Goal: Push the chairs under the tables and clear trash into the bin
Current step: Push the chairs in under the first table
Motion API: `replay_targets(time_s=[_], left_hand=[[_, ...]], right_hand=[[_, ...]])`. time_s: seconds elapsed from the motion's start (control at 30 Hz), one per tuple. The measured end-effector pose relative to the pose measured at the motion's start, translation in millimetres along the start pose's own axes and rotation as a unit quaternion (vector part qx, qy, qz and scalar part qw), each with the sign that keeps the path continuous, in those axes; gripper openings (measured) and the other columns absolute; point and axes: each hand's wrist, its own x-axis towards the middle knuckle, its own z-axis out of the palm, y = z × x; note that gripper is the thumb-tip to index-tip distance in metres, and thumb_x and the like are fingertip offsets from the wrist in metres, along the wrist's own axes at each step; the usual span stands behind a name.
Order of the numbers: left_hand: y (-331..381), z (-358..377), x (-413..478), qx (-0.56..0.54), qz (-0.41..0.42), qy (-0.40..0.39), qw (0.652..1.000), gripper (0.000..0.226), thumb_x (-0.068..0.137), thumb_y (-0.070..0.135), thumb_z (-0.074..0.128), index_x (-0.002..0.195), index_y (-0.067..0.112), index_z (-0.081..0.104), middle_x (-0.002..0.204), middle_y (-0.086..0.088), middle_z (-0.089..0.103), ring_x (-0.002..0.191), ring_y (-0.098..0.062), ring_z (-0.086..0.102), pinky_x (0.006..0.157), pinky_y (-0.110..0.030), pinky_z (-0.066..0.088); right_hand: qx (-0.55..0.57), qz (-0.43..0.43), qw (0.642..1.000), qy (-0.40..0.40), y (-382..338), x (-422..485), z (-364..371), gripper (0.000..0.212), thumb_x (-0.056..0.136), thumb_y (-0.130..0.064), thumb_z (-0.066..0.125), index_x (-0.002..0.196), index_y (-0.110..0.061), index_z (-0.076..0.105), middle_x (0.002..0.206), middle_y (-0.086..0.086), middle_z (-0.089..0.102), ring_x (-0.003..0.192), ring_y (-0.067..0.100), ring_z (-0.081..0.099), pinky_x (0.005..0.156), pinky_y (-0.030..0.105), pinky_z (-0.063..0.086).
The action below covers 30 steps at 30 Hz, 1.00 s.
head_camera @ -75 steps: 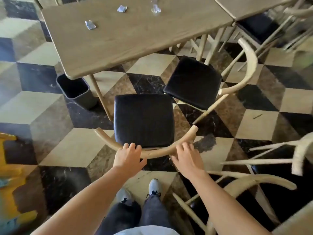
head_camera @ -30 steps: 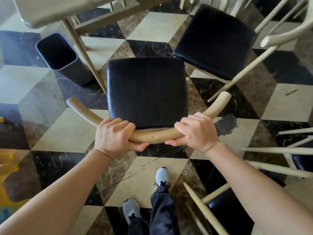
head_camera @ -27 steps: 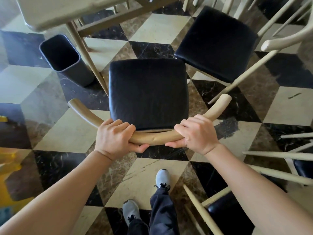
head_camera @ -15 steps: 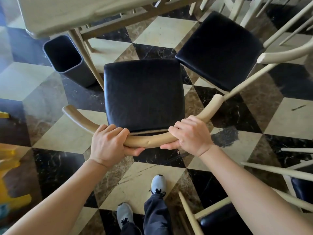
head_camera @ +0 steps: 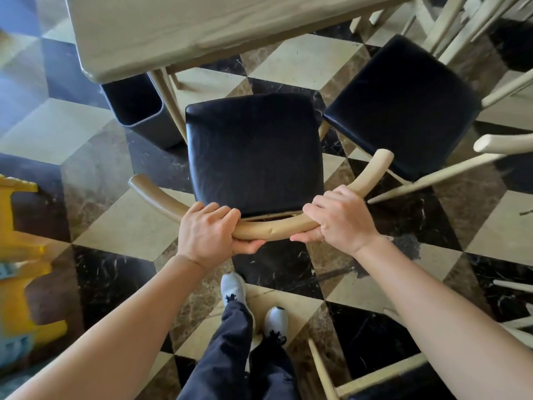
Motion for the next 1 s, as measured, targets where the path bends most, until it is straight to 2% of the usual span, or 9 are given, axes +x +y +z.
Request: replay_targets(time_s=[0.17, 0.37, 0.5, 0.67, 0.87, 1.0], left_hand=[[-27, 8, 22, -0.004, 0.013, 0.039, 0.999, 0.067, 0.078, 0.08, 0.058, 0.059, 0.017, 0.046, 0.051, 0.004, 0.045, 0.047, -0.019, 0.044, 0.049, -0.031, 0.032], [-60, 10, 54, -0.021, 0.018, 0.024, 0.999, 0.068, 0.079, 0.081, 0.056, 0.06, 0.016, 0.049, 0.052, 0.004, 0.049, 0.049, -0.02, 0.049, 0.052, -0.032, 0.033], [-79, 6, 78, -0.019, 0.016, 0.017, 1.0, 0.07, 0.08, 0.083, 0.052, 0.059, 0.016, 0.049, 0.052, 0.004, 0.05, 0.05, -0.02, 0.049, 0.054, -0.032, 0.032], [-95, 3, 110, -0.013, 0.011, 0.028, 0.999, 0.07, 0.079, 0.082, 0.052, 0.056, 0.016, 0.044, 0.048, 0.004, 0.045, 0.048, -0.021, 0.045, 0.052, -0.032, 0.032], [-95, 15, 142, -0.005, -0.02, 0.033, 0.999, 0.069, 0.08, 0.08, 0.054, 0.056, 0.016, 0.047, 0.047, 0.004, 0.043, 0.046, -0.019, 0.041, 0.05, -0.032, 0.034], [-85, 26, 159, 0.004, -0.042, 0.032, 0.999, 0.068, 0.079, 0.08, 0.055, 0.055, 0.016, 0.049, 0.047, 0.004, 0.044, 0.047, -0.02, 0.043, 0.05, -0.031, 0.035]], right_hand=[[-0.005, 0.009, 1.0, -0.005, 10, 27, 8, 0.06, 0.09, -0.07, 0.054, 0.081, -0.013, 0.068, 0.073, 0.004, 0.067, 0.066, 0.022, 0.063, 0.07, 0.033, 0.044], [-0.002, 0.02, 0.999, -0.05, 23, 69, 5, 0.057, 0.089, -0.067, 0.057, 0.086, -0.011, 0.071, 0.082, 0.006, 0.071, 0.075, 0.025, 0.067, 0.077, 0.038, 0.05], [-0.01, 0.03, 0.999, -0.045, 34, 93, 5, 0.058, 0.089, -0.068, 0.057, 0.088, -0.011, 0.071, 0.081, 0.006, 0.07, 0.075, 0.025, 0.066, 0.074, 0.038, 0.049], [-0.019, 0.02, 0.999, -0.016, 56, 122, 5, 0.064, 0.09, -0.073, 0.049, 0.08, -0.012, 0.067, 0.072, 0.004, 0.065, 0.065, 0.025, 0.061, 0.066, 0.038, 0.047], [-0.019, -0.006, 1.0, -0.009, 96, 146, 5, 0.065, 0.089, -0.074, 0.049, 0.076, -0.012, 0.065, 0.068, 0.003, 0.063, 0.062, 0.024, 0.06, 0.067, 0.037, 0.042], [-0.001, -0.027, 0.999, -0.027, 126, 155, 9, 0.066, 0.089, -0.073, 0.049, 0.081, -0.011, 0.068, 0.076, 0.005, 0.069, 0.069, 0.026, 0.065, 0.07, 0.039, 0.047]])
